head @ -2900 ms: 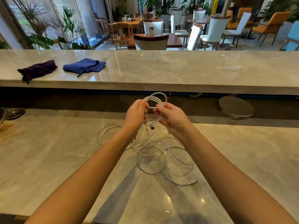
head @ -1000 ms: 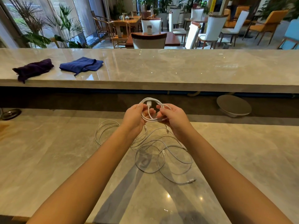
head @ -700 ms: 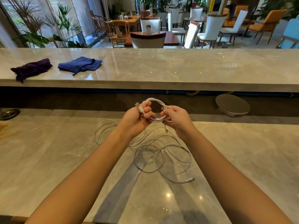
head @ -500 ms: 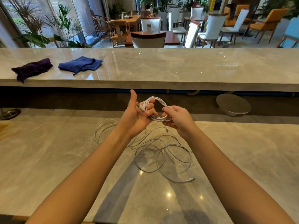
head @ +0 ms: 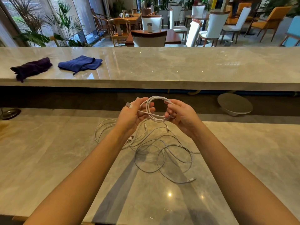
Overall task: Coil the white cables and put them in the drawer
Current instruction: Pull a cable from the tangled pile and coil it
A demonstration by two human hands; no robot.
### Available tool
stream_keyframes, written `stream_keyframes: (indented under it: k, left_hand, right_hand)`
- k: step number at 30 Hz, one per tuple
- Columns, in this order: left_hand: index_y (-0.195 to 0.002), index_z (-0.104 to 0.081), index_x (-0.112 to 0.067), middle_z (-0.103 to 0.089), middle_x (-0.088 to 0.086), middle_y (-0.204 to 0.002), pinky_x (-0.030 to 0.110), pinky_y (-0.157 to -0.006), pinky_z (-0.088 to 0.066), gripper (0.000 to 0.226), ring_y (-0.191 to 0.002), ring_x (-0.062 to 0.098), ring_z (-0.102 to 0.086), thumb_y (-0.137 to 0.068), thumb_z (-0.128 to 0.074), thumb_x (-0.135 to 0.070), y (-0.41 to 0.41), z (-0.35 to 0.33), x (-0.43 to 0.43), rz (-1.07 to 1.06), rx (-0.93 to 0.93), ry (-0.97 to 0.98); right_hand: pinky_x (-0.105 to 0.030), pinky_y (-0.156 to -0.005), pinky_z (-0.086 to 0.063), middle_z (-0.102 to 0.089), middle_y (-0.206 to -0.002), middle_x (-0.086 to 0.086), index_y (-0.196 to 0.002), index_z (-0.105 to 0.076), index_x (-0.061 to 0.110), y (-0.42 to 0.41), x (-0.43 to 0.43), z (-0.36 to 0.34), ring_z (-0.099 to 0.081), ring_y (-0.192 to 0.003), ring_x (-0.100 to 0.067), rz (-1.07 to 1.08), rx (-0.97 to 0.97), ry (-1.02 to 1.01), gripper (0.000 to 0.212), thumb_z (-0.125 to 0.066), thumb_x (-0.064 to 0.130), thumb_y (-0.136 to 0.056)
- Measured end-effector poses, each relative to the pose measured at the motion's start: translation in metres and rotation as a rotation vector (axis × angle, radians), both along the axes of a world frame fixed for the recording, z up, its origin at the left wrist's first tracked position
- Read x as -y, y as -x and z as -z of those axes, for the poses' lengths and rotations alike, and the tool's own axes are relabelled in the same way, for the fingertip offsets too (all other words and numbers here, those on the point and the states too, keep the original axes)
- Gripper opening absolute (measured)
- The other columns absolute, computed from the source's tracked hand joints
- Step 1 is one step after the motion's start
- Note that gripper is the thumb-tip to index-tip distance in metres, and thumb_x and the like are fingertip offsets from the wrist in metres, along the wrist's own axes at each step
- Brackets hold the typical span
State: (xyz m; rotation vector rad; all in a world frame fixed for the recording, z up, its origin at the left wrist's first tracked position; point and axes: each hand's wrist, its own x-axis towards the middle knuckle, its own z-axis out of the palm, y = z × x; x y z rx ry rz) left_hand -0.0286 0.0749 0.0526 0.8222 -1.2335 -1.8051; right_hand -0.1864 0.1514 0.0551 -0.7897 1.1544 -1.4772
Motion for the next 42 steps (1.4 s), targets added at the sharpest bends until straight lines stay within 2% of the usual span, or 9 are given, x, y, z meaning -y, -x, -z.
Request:
stream_keyframes:
  k: [5, 9, 14, 18, 23, 28, 33, 39, 42]
  left_hand:
    - [-0.100, -0.060, -0.008, -0.073, 0.006, -0.075, 0.030, -0.071, -0.058, 0.041, -0.073, 0.018, -0.071, -0.101, -0.030, -0.035, -0.001, -0.003, 0.001, 0.061, 0.045, -0.130]
    - [-0.092, -0.065, -0.009, -0.073, 0.010, -0.093, 0.036, -0.083, -0.053, 0.046, -0.091, 0.022, -0.069, -0.100, -0.031, -0.038, -0.001, -0.004, 0.003, 0.153, 0.131, -0.111]
    - [-0.108, -0.065, -0.010, -0.073, 0.009, -0.095, 0.035, -0.087, -0.052, 0.044, -0.098, 0.023, -0.068, -0.101, -0.029, -0.035, -0.001, -0.002, 0.006, 0.147, 0.176, -0.007]
    - [-0.097, -0.059, -0.009, -0.065, 0.004, -0.064, 0.032, -0.077, -0.052, 0.041, -0.066, 0.018, -0.066, -0.101, -0.029, -0.036, 0.009, -0.004, -0.001, 0.182, 0.046, -0.195]
    - [-0.074, -0.049, -0.012, -0.038, -0.001, -0.055, 0.027, -0.061, -0.035, 0.050, -0.048, 0.011, -0.037, -0.097, -0.027, -0.051, 0.021, -0.006, -0.006, 0.303, -0.076, -0.425]
    - [-0.070, -0.046, -0.014, -0.043, 0.000, -0.053, 0.025, -0.055, -0.034, 0.049, -0.043, 0.011, -0.037, -0.098, -0.025, -0.048, 0.023, -0.006, -0.003, 0.419, -0.011, -0.465]
    - [-0.067, -0.043, -0.013, -0.040, 0.000, -0.051, 0.021, -0.054, -0.030, 0.070, -0.043, 0.011, -0.036, -0.084, -0.017, -0.075, 0.024, -0.004, -0.002, 0.486, 0.044, -0.487]
    - [-0.069, -0.051, -0.014, -0.041, 0.000, -0.054, 0.020, -0.058, -0.020, 0.072, -0.045, 0.009, -0.037, -0.075, -0.029, -0.082, 0.027, -0.001, -0.005, 0.600, 0.065, -0.431]
    - [-0.077, -0.057, -0.015, -0.046, 0.000, -0.059, 0.022, -0.061, -0.035, 0.055, -0.048, 0.009, -0.041, -0.081, -0.044, -0.068, 0.030, -0.004, -0.013, 0.583, 0.172, -0.374]
  right_hand:
    - [-0.027, -0.075, -0.055, -0.051, -0.063, 0.001, -0.107, -0.062, 0.009, 0.002, 0.000, -0.001, -0.051, -0.058, -0.008, -0.055, -0.084, 0.062, 0.018, -0.048, 0.012, -0.095]
    - [-0.025, -0.063, -0.049, -0.043, -0.063, 0.000, -0.101, -0.059, 0.008, -0.001, 0.005, -0.001, -0.040, -0.052, -0.007, 0.029, -0.081, 0.053, 0.019, -0.041, 0.014, -0.098]
    - [-0.021, -0.049, -0.042, -0.043, -0.057, 0.002, -0.098, -0.058, 0.004, 0.002, 0.002, -0.003, -0.036, -0.047, -0.008, 0.045, -0.012, 0.108, 0.017, -0.044, 0.013, -0.097]
    - [-0.019, -0.043, -0.035, -0.041, -0.059, 0.000, -0.100, -0.055, 0.001, -0.001, 0.003, -0.004, -0.035, -0.048, -0.008, 0.035, -0.072, 0.141, 0.016, -0.045, 0.013, -0.096]
    - [-0.019, -0.045, -0.036, -0.043, -0.062, 0.000, -0.099, -0.053, 0.005, -0.007, 0.006, 0.001, -0.038, -0.049, -0.008, 0.085, -0.265, 0.168, 0.016, -0.042, 0.016, -0.098]
    - [-0.014, -0.064, -0.046, -0.055, -0.077, 0.003, -0.102, -0.056, 0.008, -0.004, 0.003, 0.001, -0.053, -0.069, -0.004, 0.109, -0.534, 0.225, 0.018, -0.044, 0.019, -0.098]
    - [-0.016, -0.078, -0.049, -0.063, -0.098, -0.003, -0.105, -0.057, 0.009, 0.001, 0.001, -0.002, -0.060, -0.091, -0.010, -0.005, -0.665, 0.242, 0.018, -0.046, 0.020, -0.097]
    - [-0.017, -0.072, -0.049, -0.064, -0.092, -0.003, -0.103, -0.060, 0.010, 0.002, 0.002, 0.003, -0.061, -0.084, -0.011, -0.017, -0.723, 0.201, 0.016, -0.048, 0.018, -0.096]
    - [-0.016, -0.069, -0.050, -0.063, -0.084, 0.000, -0.101, -0.061, 0.009, 0.005, 0.001, 0.011, -0.060, -0.077, -0.007, 0.052, -0.721, 0.183, 0.016, -0.048, 0.018, -0.095]
